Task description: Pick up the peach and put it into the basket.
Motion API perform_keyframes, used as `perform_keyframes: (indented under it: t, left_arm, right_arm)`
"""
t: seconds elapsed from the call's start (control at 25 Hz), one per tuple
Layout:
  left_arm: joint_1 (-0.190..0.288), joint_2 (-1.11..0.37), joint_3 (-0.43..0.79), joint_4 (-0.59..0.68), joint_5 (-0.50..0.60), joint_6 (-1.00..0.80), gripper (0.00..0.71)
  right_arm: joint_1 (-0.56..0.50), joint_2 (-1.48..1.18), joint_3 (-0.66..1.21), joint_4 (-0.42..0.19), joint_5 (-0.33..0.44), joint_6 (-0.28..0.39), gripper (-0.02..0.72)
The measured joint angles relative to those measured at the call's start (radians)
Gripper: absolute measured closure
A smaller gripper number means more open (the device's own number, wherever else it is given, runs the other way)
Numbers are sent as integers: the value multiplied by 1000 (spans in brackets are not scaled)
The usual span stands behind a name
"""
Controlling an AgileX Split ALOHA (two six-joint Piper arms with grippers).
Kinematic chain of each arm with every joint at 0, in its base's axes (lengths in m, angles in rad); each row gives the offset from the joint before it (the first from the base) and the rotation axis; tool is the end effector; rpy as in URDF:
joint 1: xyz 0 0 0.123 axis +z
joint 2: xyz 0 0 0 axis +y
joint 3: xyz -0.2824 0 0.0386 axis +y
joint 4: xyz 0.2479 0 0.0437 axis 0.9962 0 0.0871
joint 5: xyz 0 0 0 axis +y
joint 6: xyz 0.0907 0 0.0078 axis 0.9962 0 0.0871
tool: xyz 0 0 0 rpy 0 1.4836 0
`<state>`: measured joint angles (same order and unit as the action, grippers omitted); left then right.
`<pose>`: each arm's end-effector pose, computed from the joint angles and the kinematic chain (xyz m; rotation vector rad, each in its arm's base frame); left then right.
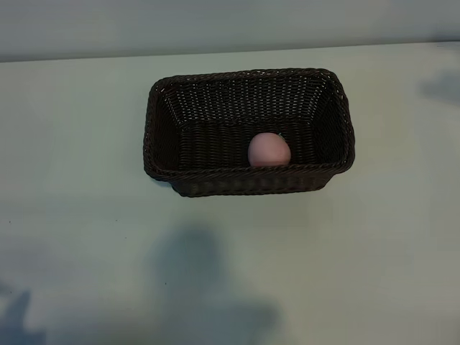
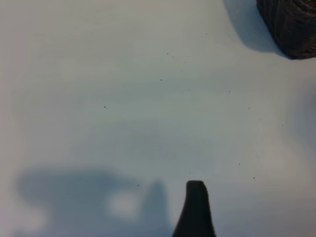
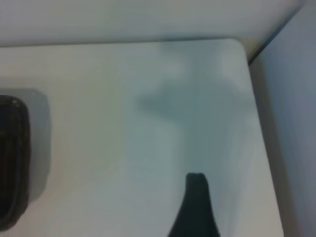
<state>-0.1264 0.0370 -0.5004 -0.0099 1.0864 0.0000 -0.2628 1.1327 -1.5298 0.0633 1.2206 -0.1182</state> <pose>-0.0004 -0.0007 0.2753 0.1335 2.1035 -0.0878 0.1889 -0.0452 0.4702 0.1614 2.3020 -0.1154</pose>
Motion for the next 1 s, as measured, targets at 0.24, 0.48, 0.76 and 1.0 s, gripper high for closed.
perform_keyframes:
  t: [0.24, 0.48, 0.76, 1.0]
  left_arm:
    - [0, 0, 0, 0, 0, 0, 118]
    - [0, 0, 0, -1, 0, 0, 118]
    - [0, 0, 0, -1, 1, 0, 118]
    - [0, 0, 0, -1, 1, 0, 118]
  right_arm:
    - [29, -385, 130, 0, 3, 2, 136]
    - [145, -683, 266, -63, 5, 12, 137]
    - [174, -956, 439, -80, 6, 58, 137]
    - [174, -1115, 669, -63, -24, 62, 137]
